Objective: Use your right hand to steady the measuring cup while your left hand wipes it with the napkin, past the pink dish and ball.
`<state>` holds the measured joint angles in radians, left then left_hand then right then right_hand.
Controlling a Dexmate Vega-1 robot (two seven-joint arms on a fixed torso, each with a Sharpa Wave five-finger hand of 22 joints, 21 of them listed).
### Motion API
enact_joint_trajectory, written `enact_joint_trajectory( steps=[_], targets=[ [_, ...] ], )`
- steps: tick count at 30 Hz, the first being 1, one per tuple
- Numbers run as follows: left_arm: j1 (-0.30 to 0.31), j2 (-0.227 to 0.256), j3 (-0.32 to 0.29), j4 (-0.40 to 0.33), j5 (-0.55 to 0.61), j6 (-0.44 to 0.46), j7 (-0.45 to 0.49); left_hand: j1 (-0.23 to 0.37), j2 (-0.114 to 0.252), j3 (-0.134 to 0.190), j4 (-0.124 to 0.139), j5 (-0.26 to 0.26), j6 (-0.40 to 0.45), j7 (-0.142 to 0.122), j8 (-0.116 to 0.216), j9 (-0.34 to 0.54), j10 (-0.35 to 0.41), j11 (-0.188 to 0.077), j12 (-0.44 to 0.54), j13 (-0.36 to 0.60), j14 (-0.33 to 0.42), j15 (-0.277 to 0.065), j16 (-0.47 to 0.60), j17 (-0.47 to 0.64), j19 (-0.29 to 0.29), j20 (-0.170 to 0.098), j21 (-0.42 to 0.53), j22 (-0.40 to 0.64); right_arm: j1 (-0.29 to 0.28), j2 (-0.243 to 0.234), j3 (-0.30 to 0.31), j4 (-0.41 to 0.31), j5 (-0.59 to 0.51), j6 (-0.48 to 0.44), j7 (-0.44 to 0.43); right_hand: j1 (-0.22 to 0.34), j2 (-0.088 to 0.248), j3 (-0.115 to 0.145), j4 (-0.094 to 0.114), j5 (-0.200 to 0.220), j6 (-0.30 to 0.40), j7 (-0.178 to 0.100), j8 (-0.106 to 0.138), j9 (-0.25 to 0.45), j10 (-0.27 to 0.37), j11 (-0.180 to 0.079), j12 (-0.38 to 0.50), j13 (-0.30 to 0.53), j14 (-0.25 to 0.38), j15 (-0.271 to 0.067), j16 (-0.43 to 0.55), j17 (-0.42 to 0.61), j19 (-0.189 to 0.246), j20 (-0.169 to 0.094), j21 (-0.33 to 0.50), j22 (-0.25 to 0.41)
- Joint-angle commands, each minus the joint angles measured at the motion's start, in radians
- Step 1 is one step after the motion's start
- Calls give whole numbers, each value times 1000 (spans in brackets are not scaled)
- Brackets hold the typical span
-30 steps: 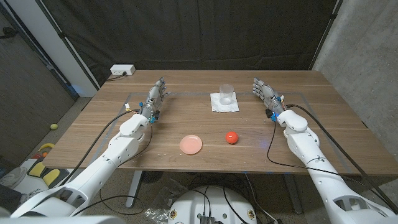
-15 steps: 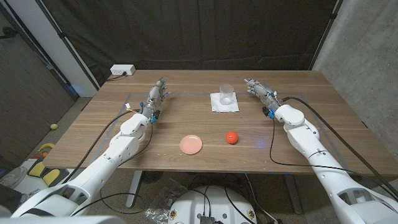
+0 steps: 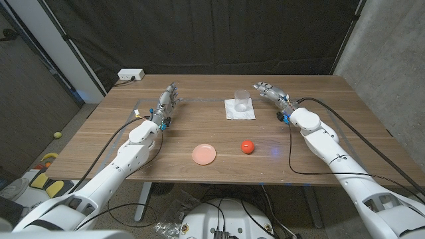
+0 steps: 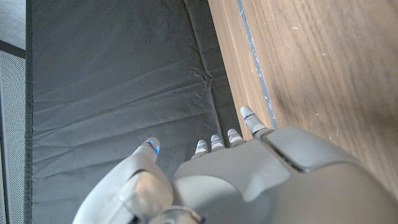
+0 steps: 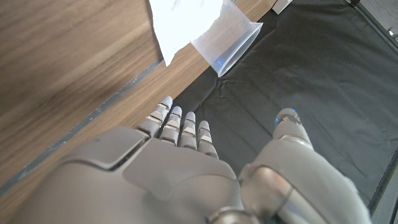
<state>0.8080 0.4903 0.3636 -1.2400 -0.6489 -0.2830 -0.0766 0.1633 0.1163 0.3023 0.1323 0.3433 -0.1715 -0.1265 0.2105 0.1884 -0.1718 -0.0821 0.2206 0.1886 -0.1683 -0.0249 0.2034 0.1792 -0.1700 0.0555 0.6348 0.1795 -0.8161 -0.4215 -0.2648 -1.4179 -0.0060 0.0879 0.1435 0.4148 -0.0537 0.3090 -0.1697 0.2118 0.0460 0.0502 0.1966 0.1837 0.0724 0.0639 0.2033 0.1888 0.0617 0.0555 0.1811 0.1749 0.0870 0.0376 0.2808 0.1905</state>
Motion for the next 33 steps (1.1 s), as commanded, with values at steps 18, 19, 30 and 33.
enact_joint_trajectory(
  steps=[18, 19, 30, 33],
  targets=[
    [7, -1, -7, 0, -6, -6, 0, 6, 2, -1, 3, -5, -75, -1, -2, 5, -1, 7, -4, 2, -27, -1, -6, 4, -73, 6, -9, 2, 66, -86, -152, -35, -101, -27, -73, 66, -76, -33, -3, 40, -36, 4, -3, 8, -45, -17, -6, 4, -12, -17, -1, 3, 0, -17, -14, 5],
    [9, -1, -8, 0, -7, -7, 2, 6, 2, -1, 3, -5, -75, 0, -3, 5, -1, 8, -4, 2, -26, 0, -6, 4, -73, 6, -9, 3, 73, -86, -161, -31, -109, -28, -76, 71, -77, -33, -3, 42, -39, 8, -3, 8, -46, -18, -6, 4, -13, -18, -1, 3, 2, -18, -14, 5],
    [13, -1, -12, 0, -11, -9, 3, 2, 4, -3, 8, -6, -73, 0, -3, 5, 1, 9, -5, 2, -25, 1, -7, 5, -70, 8, -12, 3, 123, -102, -233, -22, -163, -69, -91, 148, -62, -25, -2, 67, -70, 12, -5, 10, -78, -19, -8, 5, -37, -41, -4, 3, 9, -47, -19, 6],
    [14, 0, -14, 1, -11, -10, 3, 2, 5, -3, 9, -7, -73, 0, -3, 5, 1, 10, -5, 2, -25, 2, -7, 5, -70, 9, -13, 3, 135, -108, -253, -21, -176, -80, -91, 164, -60, -24, -2, 72, -82, 12, -7, 10, -87, -19, -9, 5, -44, -41, -4, 3, 9, -49, -20, 6]
  ],
)
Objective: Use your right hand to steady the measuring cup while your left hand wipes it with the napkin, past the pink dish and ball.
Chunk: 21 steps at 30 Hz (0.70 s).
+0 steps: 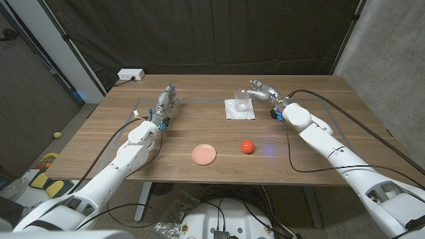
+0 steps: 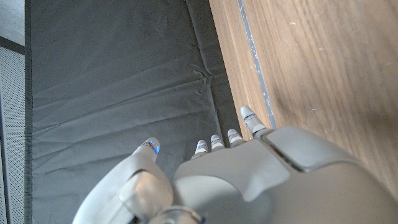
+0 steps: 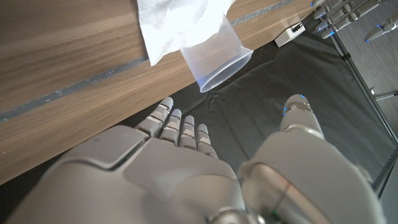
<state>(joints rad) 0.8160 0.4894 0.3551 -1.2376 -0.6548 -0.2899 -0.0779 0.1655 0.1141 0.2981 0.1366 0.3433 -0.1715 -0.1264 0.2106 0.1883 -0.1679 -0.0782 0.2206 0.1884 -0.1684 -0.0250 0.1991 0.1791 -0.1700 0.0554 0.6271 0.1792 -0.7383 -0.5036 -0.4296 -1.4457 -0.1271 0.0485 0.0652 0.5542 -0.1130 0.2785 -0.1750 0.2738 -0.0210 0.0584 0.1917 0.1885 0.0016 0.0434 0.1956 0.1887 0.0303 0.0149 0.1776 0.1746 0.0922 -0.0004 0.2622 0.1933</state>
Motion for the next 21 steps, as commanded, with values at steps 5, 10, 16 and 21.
enact_joint_trajectory(
  steps=[5, 10, 16, 21],
  targets=[
    [7, 2, -7, -3, -5, -3, 8, -2, 8, 1, 6, -7, -72, -1, -3, 5, -2, 5, -6, 2, -24, 2, -2, 5, -69, 9, -6, 4, 77, -35, -121, 14, -75, -48, -11, 53, 2, 7, 5, 18, -35, 8, -4, 6, -35, 2, -3, 5, -21, -1, 0, 3, 2, -17, -5, 4],
    [7, 2, -8, -3, -5, -1, 9, -3, 10, 0, 8, -7, -71, -3, -3, 5, -1, 6, -6, 2, -24, 2, -3, 5, -68, 10, -7, 4, 93, -41, -146, 18, -85, -57, -5, 70, 2, 6, 6, 22, -49, 9, -6, 7, -50, 3, -5, 6, -27, 1, 0, 3, 0, -22, -7, 4],
    [7, 2, -8, -3, -6, 0, 9, -4, 12, -1, 9, -8, -71, -2, -4, 5, -1, 6, -7, 2, -24, 2, -3, 5, -67, 7, -9, 4, 113, -45, -177, 25, -99, -62, 1, 88, 0, 2, 8, 27, -61, 14, -5, 7, -61, 3, -4, 6, -32, 3, 1, 3, -4, -21, -10, 5],
    [11, 5, -10, -7, -6, 1, 11, -6, 13, -1, 11, -8, -71, -1, -4, 5, -1, 7, -8, 2, -23, 3, -4, 5, -65, 9, -11, 4, 125, -49, -203, 23, -118, -71, 0, 101, -3, -2, 10, 30, -78, 16, -7, 8, -80, 7, -7, 6, -37, 3, 1, 3, -6, -23, -13, 5]
  ],
)
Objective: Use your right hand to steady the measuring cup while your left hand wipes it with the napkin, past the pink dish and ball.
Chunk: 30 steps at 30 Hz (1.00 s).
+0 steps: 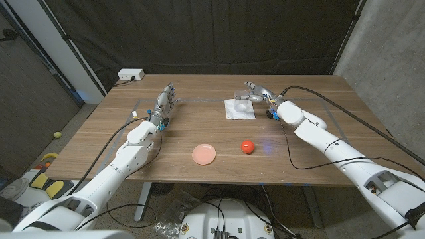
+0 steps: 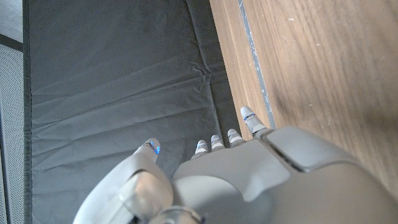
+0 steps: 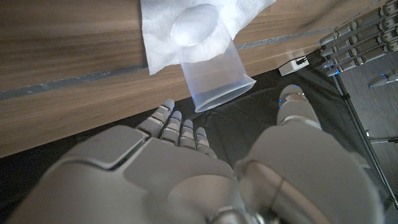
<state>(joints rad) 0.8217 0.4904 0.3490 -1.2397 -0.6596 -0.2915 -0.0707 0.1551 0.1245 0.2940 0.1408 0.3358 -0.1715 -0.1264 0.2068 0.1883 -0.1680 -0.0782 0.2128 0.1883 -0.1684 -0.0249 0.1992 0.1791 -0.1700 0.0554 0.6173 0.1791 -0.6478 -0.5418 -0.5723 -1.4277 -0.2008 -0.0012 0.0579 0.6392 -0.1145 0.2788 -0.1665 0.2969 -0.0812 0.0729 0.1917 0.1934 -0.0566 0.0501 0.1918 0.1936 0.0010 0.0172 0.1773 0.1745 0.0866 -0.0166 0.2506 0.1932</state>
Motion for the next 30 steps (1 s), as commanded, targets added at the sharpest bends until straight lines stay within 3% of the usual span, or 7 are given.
enact_joint_trajectory(
  steps=[1, 7, 19, 27, 28, 30],
  targets=[
    [6, 4, -5, -6, -2, 2, 7, 5, 3, 3, 7, -1, -70, -1, 0, 5, 0, 6, 0, 2, -23, 2, -4, 5, -65, 8, -2, 4, 37, -11, -65, 3, -50, -27, 5, 20, -2, -3, 2, 8, -22, 1, -8, 3, -26, -1, -3, 2, -9, 0, 1, 4, -2, -8, -2, 5],
    [9, 5, -7, -9, -3, 3, 8, 4, 4, 2, 8, -1, -70, -1, -1, 5, 0, 7, -1, 3, -23, 2, -4, 5, -65, 9, -4, 4, 45, -5, -94, 5, -75, -36, -22, 37, -4, -6, 2, 13, -30, -3, -6, 3, -30, -4, 1, 2, 0, -3, 7, 4, -2, -6, -3, 6],
    [13, 3, -9, -9, -6, 1, 9, 1, 4, 1, 10, -2, -71, -2, -2, 5, 0, 6, -2, 3, -23, 3, -5, 5, -64, 10, -7, 4, 60, 51, -134, 35, -139, -110, -147, 112, 10, -10, 5, 31, 7, -24, 17, 4, 17, -30, 28, 3, 71, -45, 26, 5, 45, -22, 13, 11],
    [21, 6, -13, -15, -8, 1, 16, 0, 4, 0, 11, -2, -71, -2, -2, 5, 0, 8, -3, 3, -22, 2, -5, 5, -63, 11, -9, 5, 88, 84, -168, 86, -166, -133, -171, 137, 13, -26, 18, 40, 59, -48, 32, 4, 70, -43, 47, 4, 147, -62, 42, 9, 82, 0, 28, 17],
    [22, 6, -14, -16, -8, 1, 18, 0, 4, 0, 11, -2, -71, -2, -2, 5, -1, 7, -3, 3, -22, 2, -5, 5, -63, 11, -9, 5, 91, 84, -173, 87, -171, -137, -172, 142, 16, -27, 20, 42, 67, -52, 33, 4, 78, -46, 50, 4, 160, -73, 44, 10, 94, -3, 33, 18],
    [23, 7, -14, -16, -9, 2, 18, 0, 4, -1, 11, -2, -71, -2, -2, 5, -2, 7, -3, 3, -23, 3, -5, 5, -63, 12, -10, 5, 90, 87, -177, 88, -179, -149, -184, 163, 33, -29, 25, 50, 101, -64, 40, 4, 108, -64, 58, 3, 203, -98, 51, 14, 153, -41, 59, 26]
  ],
)
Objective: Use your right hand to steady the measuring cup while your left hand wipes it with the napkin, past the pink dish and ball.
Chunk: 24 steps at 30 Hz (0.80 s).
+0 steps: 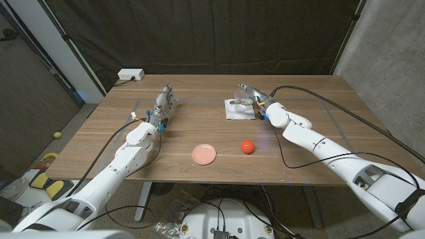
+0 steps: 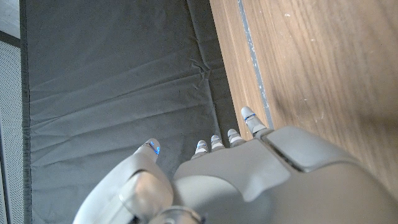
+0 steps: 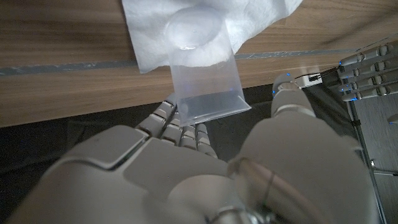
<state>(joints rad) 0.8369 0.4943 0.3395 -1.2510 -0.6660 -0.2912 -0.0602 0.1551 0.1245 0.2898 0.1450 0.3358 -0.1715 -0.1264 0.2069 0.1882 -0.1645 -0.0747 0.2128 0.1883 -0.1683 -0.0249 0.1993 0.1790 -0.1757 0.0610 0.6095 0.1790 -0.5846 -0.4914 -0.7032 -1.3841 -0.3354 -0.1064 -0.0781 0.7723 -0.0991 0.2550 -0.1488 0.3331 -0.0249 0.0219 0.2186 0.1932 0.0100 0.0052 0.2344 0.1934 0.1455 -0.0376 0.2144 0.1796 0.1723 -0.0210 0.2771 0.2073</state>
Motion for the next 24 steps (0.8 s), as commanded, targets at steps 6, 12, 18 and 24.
enact_joint_trajectory(
  steps=[6, 12, 18, 24],
  targets=[
    [1, 1, -4, 5, -3, 1, 2, -1, 4, 3, 7, -2, -70, 0, -2, 5, -6, 5, -4, 3, -22, 3, -5, 6, -56, 7, -3, 5, 34, 29, -58, 38, -58, -75, -37, 118, 91, 3, 12, 29, 123, -38, 23, 3, 123, -46, 34, 2, 206, -122, 34, 18, 229, -128, 144, 64],
    [-15, -6, 1, 25, -4, 2, -12, -2, 4, 2, 8, -3, -71, -2, -3, 5, -5, 4, -4, 3, -23, 1, -6, 5, -56, 6, -5, 5, 29, 32, -52, 49, -52, -76, -57, 198, 188, 12, 15, 17, 275, -62, 46, 0, 266, -71, 67, -3, 412, -190, 61, 31, 325, -182, 295, 164],
    [-29, -8, 7, 39, 0, 5, -22, -3, 5, 2, 8, -3, -71, -2, -3, 5, -6, 6, -5, 3, -24, 0, -6, 5, -56, 5, -7, 5, 21, 37, -39, 58, -41, -72, -80, 276, 231, 16, 2, -12, 346, -66, 36, -2, 336, -72, 69, -5, 515, -196, 53, 42, 361, -193, 433, 268],
    [-45, 6, 24, 36, 38, 14, -12, -2, 5, 2, 7, -3, -73, -3, -4, 5, -9, 6, -6, 3, -26, 0, -8, 5, -56, 4, -9, 5, 12, 49, -26, 59, -47, -86, -129, 327, 237, 15, -6, -33, 380, -57, 25, -2, 364, -73, 63, -6, 578, -197, 43, 43, 402, -195, 523, 314]
  ],
)
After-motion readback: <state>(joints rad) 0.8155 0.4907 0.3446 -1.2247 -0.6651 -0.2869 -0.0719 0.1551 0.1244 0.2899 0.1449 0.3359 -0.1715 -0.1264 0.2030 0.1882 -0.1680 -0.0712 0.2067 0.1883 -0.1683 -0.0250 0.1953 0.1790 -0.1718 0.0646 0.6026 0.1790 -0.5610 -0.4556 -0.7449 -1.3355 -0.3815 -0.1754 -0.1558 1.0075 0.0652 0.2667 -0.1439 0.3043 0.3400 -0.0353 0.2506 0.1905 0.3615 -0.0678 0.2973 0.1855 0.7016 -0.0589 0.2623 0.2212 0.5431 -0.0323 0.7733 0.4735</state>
